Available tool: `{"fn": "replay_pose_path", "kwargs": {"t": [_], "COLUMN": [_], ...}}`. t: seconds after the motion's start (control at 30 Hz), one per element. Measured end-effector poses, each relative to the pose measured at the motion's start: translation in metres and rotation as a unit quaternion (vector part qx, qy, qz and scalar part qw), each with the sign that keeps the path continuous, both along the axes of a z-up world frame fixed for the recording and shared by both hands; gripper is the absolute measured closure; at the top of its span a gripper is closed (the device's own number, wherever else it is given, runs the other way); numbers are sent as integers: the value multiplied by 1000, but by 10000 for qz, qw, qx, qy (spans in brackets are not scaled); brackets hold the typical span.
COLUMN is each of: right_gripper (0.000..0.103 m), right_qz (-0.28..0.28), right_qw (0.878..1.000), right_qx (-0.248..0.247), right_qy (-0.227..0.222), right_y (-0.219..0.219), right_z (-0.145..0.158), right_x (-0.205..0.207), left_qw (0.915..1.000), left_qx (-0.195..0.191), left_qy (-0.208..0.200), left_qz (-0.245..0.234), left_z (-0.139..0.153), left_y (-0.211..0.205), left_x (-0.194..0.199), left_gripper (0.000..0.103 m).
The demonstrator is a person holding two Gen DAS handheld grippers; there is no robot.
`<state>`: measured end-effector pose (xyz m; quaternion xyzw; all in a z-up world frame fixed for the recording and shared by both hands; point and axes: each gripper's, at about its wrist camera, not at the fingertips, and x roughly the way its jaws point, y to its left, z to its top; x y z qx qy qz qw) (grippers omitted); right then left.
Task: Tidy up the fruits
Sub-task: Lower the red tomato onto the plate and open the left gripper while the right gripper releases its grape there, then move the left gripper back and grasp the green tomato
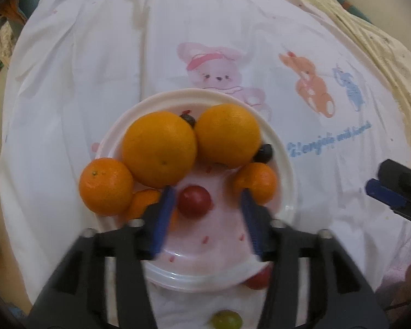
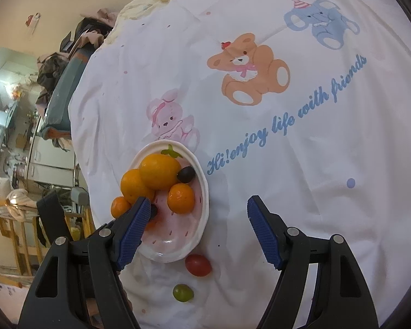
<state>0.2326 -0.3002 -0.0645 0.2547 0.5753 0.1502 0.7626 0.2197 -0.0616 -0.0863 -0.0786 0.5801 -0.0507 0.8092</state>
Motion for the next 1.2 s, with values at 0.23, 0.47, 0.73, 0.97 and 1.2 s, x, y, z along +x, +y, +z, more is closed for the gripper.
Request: {"fn": "replay_pose_path", "kwargs": {"t": [0.23,0.47,0.73,0.97,1.2], "right_gripper": [27,27,27,27,27], "right_qz": [0,70,233,327,286], "right_qw": [10000,9997,9985,9975,9972], "right_qx": [27,-168,-474,-618,-680], "right_qy": [-68,-154,-171,-128,132], "right_y": [-5,-2,2,9,16], "right_z": [5,8,6,2,-11], "right_x": [-4,-12,-31,-55,-67], "left_qw": [9991,9982,9976,9984,9993], "left_qx": [329,397,42,187,261], "left_qy": [-249,-324,-312,-358,-107], "left_qz": [86,305,619,389,-248], "left_z": [31,46,57,52,28], "left_y": [13,44,66,56,31], "left_x": [-18,-52,-81,-100,-111], "left_gripper": [31,31,31,31,31]}}
